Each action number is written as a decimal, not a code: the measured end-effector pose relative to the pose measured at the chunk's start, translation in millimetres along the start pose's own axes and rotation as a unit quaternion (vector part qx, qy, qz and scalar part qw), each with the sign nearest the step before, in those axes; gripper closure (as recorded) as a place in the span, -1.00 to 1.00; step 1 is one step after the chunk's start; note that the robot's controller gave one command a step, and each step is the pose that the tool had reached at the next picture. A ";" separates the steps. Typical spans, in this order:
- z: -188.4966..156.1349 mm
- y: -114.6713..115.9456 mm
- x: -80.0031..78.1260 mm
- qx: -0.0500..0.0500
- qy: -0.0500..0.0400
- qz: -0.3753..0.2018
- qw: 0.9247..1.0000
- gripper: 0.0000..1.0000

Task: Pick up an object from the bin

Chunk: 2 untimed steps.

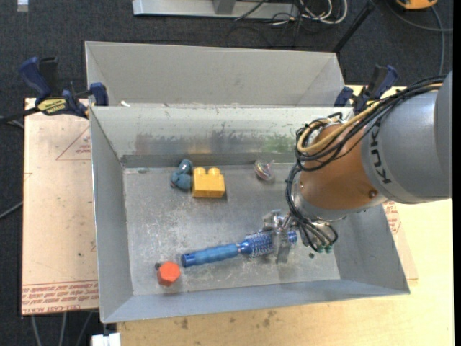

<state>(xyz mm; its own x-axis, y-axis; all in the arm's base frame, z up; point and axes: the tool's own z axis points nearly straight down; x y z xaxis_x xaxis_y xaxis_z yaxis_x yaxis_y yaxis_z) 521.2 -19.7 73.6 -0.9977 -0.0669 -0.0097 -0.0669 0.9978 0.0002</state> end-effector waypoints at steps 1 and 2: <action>-135.1 -2.9 12.5 0.001 0.000 -0.010 1.000 1.00; -130.6 -2.5 13.5 0.000 0.004 -0.011 1.000 -1.00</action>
Offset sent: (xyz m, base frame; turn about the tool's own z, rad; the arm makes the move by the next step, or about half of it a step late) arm -0.0153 -0.0042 0.1307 -0.0210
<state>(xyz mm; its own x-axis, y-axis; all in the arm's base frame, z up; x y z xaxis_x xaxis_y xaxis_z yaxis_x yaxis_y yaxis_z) 506.6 -23.2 204.1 -0.9961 -0.0881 -0.0023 -0.0881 0.9961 0.0002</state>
